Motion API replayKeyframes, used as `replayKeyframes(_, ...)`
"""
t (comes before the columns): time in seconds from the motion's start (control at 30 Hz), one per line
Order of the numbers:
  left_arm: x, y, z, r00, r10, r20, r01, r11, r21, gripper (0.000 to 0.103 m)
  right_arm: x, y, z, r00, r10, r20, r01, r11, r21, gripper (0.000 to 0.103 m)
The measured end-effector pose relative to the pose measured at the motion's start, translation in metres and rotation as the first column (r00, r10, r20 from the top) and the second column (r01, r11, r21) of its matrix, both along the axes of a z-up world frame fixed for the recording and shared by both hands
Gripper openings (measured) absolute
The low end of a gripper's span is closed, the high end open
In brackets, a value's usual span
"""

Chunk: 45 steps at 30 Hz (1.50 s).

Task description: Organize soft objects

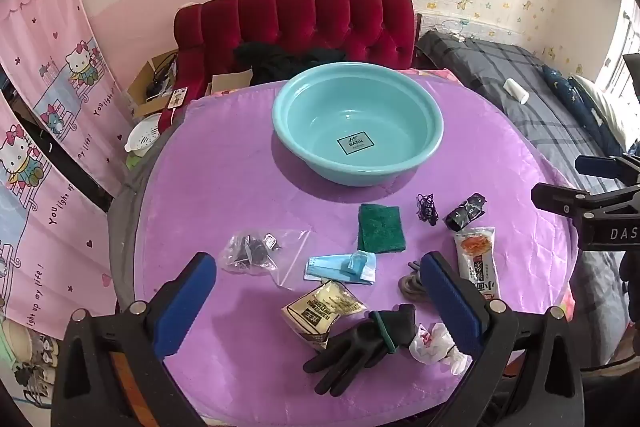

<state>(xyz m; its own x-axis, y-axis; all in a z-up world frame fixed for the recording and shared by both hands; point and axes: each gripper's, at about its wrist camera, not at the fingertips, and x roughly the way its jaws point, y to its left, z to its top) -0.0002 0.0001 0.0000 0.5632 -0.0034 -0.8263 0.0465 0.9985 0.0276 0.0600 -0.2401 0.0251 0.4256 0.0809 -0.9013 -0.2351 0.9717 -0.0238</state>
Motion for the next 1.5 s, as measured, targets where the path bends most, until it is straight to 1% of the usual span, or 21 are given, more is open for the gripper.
replayKeyframes(0.1,-0.0010,-0.0002,0.0003,1.000,-0.002,0.002,0.002,1.000,0.006,0.103,-0.0008,0.0009,0.0002,1.000,0.000,0.003,0.000,1.000,-0.005,0.103)
replayKeyframes(0.33,-0.0053,-0.0012,-0.0008,1.000,-0.007,-0.019,0.007,1.000,-0.009,0.103,-0.0049,0.0026,-0.0019,1.000,-0.005,0.000,0.005,1.000,0.000,0.103)
replayKeyframes(0.57,-0.0051,-0.0059,-0.0031,0.999,-0.014,-0.033,0.014,1.000,0.000,0.103,-0.0041,0.0010,0.0003,1.000,0.013,-0.013,-0.013,1.000,0.002,0.103)
replayKeyframes(1.3,-0.0070,-0.0078,-0.0063,0.999,-0.014,-0.041,0.015,1.000,0.015,0.103,-0.0048,0.0016,-0.0024,1.000,0.009,-0.010,-0.009,1.000,0.008,0.103)
replayKeyframes(1.5,-0.0064,-0.0089,-0.0081,0.999,-0.015,-0.042,0.016,1.000,0.018,0.103,-0.0063,-0.0001,-0.0044,1.000,0.010,-0.016,-0.010,0.999,0.030,0.103)
